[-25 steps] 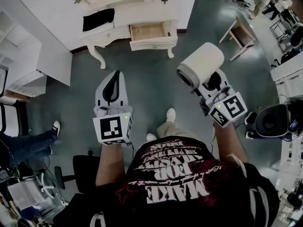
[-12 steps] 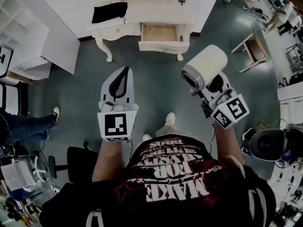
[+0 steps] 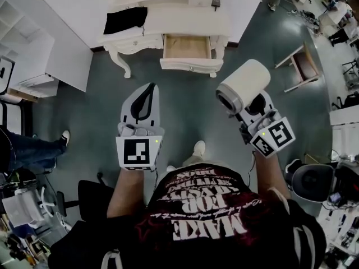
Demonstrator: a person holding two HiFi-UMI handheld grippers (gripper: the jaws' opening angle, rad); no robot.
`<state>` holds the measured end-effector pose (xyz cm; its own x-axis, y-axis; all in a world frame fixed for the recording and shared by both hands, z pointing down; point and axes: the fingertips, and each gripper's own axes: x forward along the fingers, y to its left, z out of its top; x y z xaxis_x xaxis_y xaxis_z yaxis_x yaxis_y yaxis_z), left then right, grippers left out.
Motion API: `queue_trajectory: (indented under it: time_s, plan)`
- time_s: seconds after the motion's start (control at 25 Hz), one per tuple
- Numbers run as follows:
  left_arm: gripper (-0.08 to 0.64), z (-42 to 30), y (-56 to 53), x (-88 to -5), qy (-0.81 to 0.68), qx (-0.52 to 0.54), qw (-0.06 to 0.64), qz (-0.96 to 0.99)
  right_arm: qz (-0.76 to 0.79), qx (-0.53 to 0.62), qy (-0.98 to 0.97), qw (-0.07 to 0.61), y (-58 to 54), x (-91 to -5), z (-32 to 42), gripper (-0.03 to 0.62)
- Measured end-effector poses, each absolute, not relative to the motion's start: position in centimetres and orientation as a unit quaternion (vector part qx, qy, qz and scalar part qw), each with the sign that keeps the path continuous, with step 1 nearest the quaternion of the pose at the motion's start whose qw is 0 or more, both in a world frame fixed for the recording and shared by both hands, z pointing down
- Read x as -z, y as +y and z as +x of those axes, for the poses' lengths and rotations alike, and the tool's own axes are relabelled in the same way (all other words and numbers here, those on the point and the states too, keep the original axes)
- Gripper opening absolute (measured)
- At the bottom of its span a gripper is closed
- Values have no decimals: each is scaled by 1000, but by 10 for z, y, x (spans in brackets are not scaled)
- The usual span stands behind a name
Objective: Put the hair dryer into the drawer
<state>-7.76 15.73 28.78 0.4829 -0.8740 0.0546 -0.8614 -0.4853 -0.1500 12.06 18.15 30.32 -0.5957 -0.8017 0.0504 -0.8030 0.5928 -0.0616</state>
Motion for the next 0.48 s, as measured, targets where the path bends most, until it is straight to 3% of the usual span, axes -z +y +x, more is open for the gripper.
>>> queue_trajectory:
  time_s: [0.48]
  plan:
    - [5, -54, 111, -279, 526, 60, 57, -847, 423, -48, -905, 2, 132, -301, 148, 230]
